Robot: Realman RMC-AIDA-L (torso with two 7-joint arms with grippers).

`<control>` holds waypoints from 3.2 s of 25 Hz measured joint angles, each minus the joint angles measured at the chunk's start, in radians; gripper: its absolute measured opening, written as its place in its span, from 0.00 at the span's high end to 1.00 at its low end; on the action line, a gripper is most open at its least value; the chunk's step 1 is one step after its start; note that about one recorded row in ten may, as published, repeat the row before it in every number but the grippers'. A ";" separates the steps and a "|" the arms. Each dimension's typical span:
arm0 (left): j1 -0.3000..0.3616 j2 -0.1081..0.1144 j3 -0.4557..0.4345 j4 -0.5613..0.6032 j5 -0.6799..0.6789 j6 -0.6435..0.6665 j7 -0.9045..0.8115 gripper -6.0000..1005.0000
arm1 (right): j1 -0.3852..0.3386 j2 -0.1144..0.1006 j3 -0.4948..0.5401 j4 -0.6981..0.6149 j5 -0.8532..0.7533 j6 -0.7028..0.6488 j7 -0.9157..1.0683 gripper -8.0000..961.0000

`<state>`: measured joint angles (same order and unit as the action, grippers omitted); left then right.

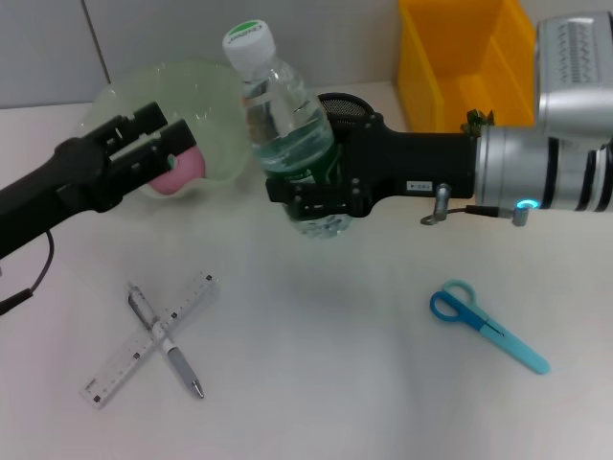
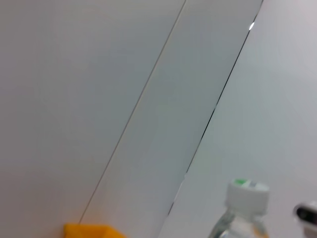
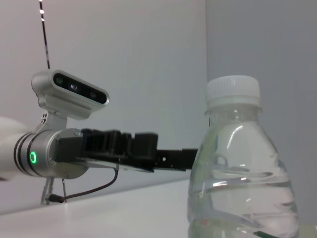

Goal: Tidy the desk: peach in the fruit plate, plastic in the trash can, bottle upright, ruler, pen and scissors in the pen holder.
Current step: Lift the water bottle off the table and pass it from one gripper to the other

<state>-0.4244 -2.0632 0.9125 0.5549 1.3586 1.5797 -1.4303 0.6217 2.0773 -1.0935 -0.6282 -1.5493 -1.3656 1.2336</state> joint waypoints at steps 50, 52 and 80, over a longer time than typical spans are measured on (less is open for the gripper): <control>-0.063 -0.009 0.028 -0.115 -0.072 0.101 0.210 0.26 | 0.115 0.010 -0.091 0.200 0.049 -0.015 -0.097 0.19; -0.063 -0.009 0.029 -0.116 -0.075 0.101 0.212 0.26 | 0.115 0.010 -0.091 0.200 0.049 -0.015 -0.097 0.19; -0.062 -0.003 0.032 -0.141 -0.073 0.099 0.278 0.55 | 0.111 0.010 -0.091 0.199 0.052 -0.025 -0.097 0.19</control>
<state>-0.4862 -2.0661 0.9441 0.4142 1.2852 1.6791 -1.1521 0.7330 2.0876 -1.1842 -0.4295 -1.4968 -1.3907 1.1369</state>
